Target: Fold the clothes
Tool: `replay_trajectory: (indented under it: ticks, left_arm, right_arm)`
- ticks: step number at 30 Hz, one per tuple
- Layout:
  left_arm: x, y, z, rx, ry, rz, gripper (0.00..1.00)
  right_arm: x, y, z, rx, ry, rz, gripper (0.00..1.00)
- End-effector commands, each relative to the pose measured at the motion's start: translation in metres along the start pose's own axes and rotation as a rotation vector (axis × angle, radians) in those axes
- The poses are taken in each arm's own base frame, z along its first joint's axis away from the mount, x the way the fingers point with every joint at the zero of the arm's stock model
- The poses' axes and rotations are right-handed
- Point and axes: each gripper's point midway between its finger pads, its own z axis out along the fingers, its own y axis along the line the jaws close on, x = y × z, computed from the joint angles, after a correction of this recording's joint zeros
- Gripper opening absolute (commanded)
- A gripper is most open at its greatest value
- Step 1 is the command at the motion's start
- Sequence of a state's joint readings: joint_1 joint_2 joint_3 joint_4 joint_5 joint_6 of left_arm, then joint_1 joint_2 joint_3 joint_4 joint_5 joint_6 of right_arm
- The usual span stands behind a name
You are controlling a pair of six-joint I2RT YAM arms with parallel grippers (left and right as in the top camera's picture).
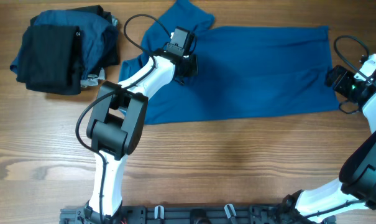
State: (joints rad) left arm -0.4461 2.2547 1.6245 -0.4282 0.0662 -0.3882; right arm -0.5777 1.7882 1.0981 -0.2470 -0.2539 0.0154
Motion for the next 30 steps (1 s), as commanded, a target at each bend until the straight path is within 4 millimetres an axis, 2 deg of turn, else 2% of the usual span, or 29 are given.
replay_trajectory:
  ticks: [1,3,6,9,10,11,14,16,18,19,22,23,24,27,30]
  left_arm:
    - [0.008,-0.001,0.009,-0.001,0.020,-0.007,0.04]
    - [-0.008,-0.002,-0.010,-0.008,-0.026,-0.010,0.04]
    - [-0.046,-0.005,-0.070,0.010,-0.135,-0.029,0.05]
    - [-0.071,0.019,-0.132,-0.012,-0.210,-0.082,0.05]
    - [-0.073,0.034,-0.144,-0.031,-0.208,-0.108,0.04]
    - [-0.071,0.048,-0.149,-0.054,-0.191,-0.131,0.04]
    - [-0.058,0.087,-0.143,-0.119,-0.113,-0.216,0.04]
    - [-0.050,0.104,-0.134,-0.112,-0.062,-0.264,0.04]
    - [-0.052,0.107,-0.124,-0.053,-0.041,-0.289,0.04]
    - [-0.055,0.111,-0.119,-0.027,-0.043,-0.302,0.04]
    - [-0.057,0.123,-0.109,-0.031,-0.045,-0.321,0.04]
    - [-0.057,0.125,-0.108,-0.034,-0.042,-0.322,0.04]
    - [-0.055,0.127,-0.105,-0.038,-0.034,-0.317,0.04]
    - [-0.055,0.127,-0.105,-0.038,-0.034,-0.295,0.09]
    - [-0.055,0.127,-0.105,-0.038,-0.034,-0.295,0.08]
  right_arm:
    - [0.001,0.002,-0.002,-0.003,-0.003,0.010,1.00]
    - [0.001,0.002,-0.002,-0.003,-0.004,0.010,1.00]
    - [0.001,0.002,-0.002,-0.003,-0.003,0.010,1.00]
    - [0.001,0.002,-0.002,-0.003,-0.003,0.010,1.00]
    - [0.001,0.002,-0.002,-0.003,-0.004,0.010,1.00]
    - [0.001,0.002,-0.002,-0.003,-0.004,0.010,1.00]
    - [0.001,0.002,-0.002,-0.003,-0.003,0.010,1.00]
    - [0.001,0.002,-0.002,-0.003,-0.003,0.010,1.00]
    - [0.001,0.002,-0.002,-0.003,-0.004,0.010,1.00]
    - [-0.006,0.002,-0.002,-0.004,-0.030,0.004,1.00]
    - [-0.053,0.005,-0.008,-0.012,-0.224,-0.048,1.00]
    - [-0.062,0.006,-0.010,-0.013,-0.260,-0.057,1.00]
    - [-0.068,0.006,-0.012,-0.013,-0.283,-0.063,1.00]
    - [-0.068,0.007,-0.012,-0.014,-0.284,-0.063,1.00]
    - [-0.077,0.013,-0.015,-0.051,-0.323,-0.043,1.00]
